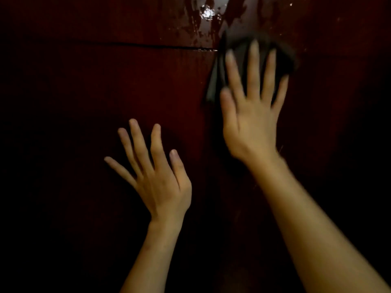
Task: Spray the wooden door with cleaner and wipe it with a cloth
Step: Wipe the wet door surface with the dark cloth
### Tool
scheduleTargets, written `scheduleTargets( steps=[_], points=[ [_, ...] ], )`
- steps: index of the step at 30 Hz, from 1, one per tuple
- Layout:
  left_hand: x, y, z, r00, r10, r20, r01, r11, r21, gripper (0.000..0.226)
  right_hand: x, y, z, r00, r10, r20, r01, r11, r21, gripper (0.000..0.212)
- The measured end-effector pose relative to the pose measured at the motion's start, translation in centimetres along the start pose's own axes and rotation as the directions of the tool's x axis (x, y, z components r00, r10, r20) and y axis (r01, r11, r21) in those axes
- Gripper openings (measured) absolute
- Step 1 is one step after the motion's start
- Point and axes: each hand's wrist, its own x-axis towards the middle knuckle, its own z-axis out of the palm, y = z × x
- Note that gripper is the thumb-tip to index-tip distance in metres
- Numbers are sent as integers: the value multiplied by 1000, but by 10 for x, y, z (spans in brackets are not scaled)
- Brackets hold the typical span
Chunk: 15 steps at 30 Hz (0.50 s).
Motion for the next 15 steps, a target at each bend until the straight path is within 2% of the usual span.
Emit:
scheduleTargets(
  steps=[3,5,8,11,13,15],
  points=[
    [2,21,11,1000,25,-13,-25,1000,1,49,39,15,-15,997,-46,-56,41,996,-76,54],
    [2,28,18,999,35,-26,-34,999,9,48,6,20,-5,998,-35,-44,31,995,-93,54],
    [1,28,24,998,45,-55,-45,999,4,48,-127,29,28,991,-11,132,20,998,-63,57],
    [-4,32,27,997,69,-44,-69,998,15,48,-272,51,58,933,20,358,25,992,-122,57],
    [-10,38,30,994,109,-10,-109,994,11,47,-302,58,62,896,7,444,40,994,-98,58],
    [-16,41,34,990,138,2,-138,990,11,47,-272,59,56,905,-28,424,52,998,-45,57]
  ],
)
